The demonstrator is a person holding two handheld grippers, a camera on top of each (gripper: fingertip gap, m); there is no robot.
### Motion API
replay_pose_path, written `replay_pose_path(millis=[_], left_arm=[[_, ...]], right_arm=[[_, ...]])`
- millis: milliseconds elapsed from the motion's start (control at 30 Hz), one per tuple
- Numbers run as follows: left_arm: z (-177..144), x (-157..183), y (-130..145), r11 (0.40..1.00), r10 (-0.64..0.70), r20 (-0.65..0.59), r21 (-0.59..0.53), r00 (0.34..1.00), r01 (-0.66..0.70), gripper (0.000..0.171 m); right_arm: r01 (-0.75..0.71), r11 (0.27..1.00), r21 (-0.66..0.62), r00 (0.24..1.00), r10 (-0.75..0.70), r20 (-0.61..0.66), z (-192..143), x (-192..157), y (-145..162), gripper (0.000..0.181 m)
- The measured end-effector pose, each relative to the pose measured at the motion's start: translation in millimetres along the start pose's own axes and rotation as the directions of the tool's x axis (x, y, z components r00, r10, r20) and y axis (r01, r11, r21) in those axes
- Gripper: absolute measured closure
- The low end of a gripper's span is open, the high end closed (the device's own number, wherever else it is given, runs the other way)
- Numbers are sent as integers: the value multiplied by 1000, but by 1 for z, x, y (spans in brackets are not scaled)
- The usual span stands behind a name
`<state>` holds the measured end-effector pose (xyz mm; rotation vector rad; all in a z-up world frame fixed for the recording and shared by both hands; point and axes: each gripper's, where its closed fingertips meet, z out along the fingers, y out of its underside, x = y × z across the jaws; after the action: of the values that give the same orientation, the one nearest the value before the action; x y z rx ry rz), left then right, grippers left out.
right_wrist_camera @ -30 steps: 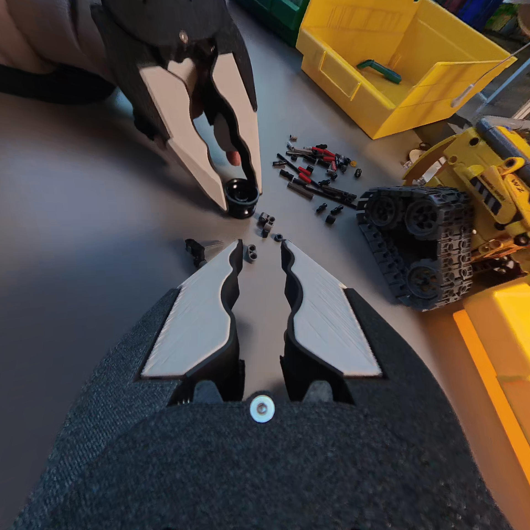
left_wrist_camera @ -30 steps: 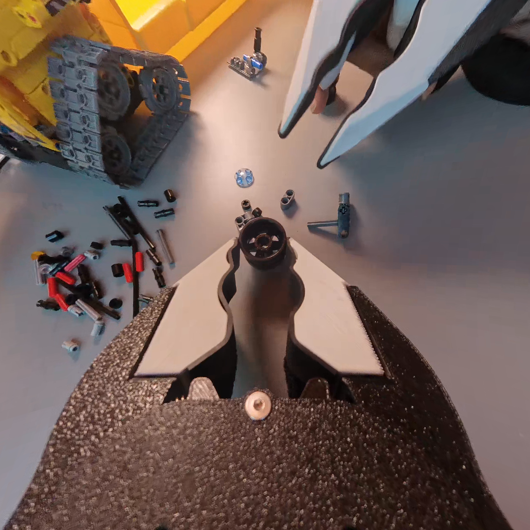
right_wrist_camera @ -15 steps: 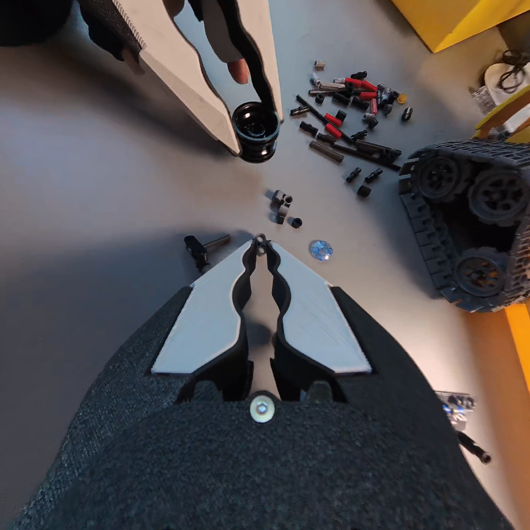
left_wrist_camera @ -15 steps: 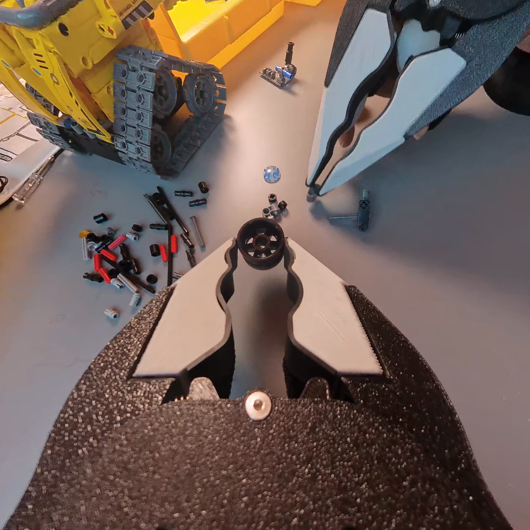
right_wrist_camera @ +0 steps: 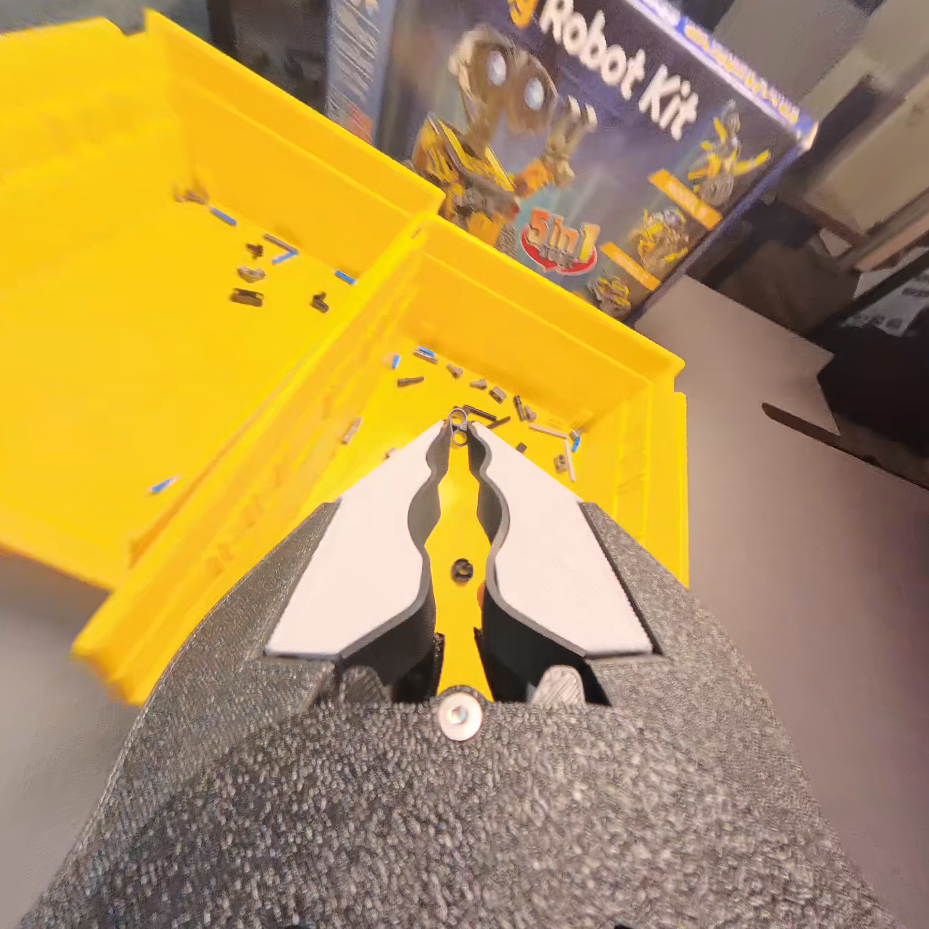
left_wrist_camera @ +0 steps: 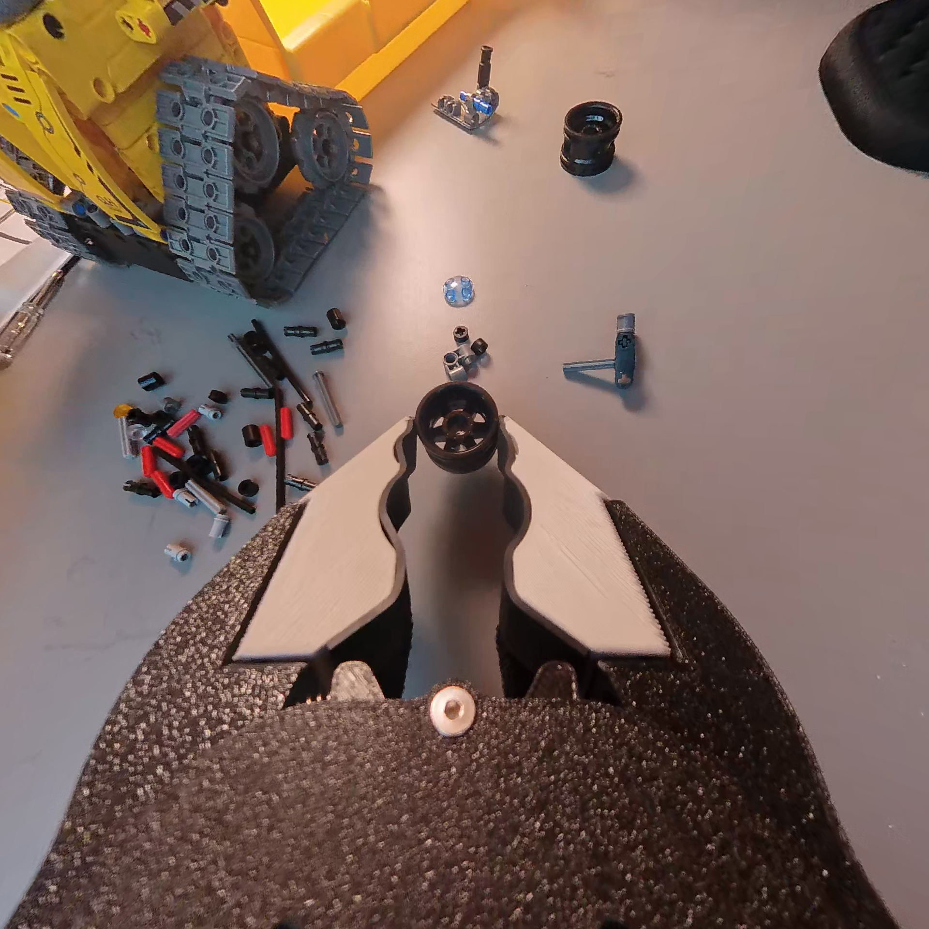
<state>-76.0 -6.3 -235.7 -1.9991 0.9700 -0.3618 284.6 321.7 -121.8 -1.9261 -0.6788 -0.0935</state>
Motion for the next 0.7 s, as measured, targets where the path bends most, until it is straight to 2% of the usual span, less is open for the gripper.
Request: replay_pose_path(millis=[100,233,300,367,467,533,567,633,700], left_arm=[[2,3,0,1000,7,-9,4,1000,-7,140],[5,4,1,1000,-3,-22,3,1000,3,140],[3,2,-1,1000,-12,-20,18,1000,12,140],[0,1,-4,999,-30,-21,45,999,30,140],[-9,-1,-18,982,-122,-77,135,990,131,140],[-23,-1,-38,931,-229,-192,243,954,272,140],[-33,0,-51,884,-279,-279,300,919,359,140],[-58,0,-75,742,-347,-492,376,798,555,140],[-84,-3,-92,579,-345,-690,377,636,723,140]], right_arm=[[-48,989,-139,999,47,-8,47,27,34,177],[-129,957,-261,990,139,18,90,33,59,176],[-159,955,-249,987,160,-18,100,39,58,162],[-192,969,-155,981,188,-40,97,44,39,154],[-248,965,84,969,248,0,65,36,-15,153],[-229,933,277,972,207,107,20,4,-64,153],[-215,910,355,969,154,192,-8,-25,-85,154],[-186,866,463,917,-16,398,-68,-106,-112,154],[-131,839,528,810,-216,545,-124,-195,-114,154]])
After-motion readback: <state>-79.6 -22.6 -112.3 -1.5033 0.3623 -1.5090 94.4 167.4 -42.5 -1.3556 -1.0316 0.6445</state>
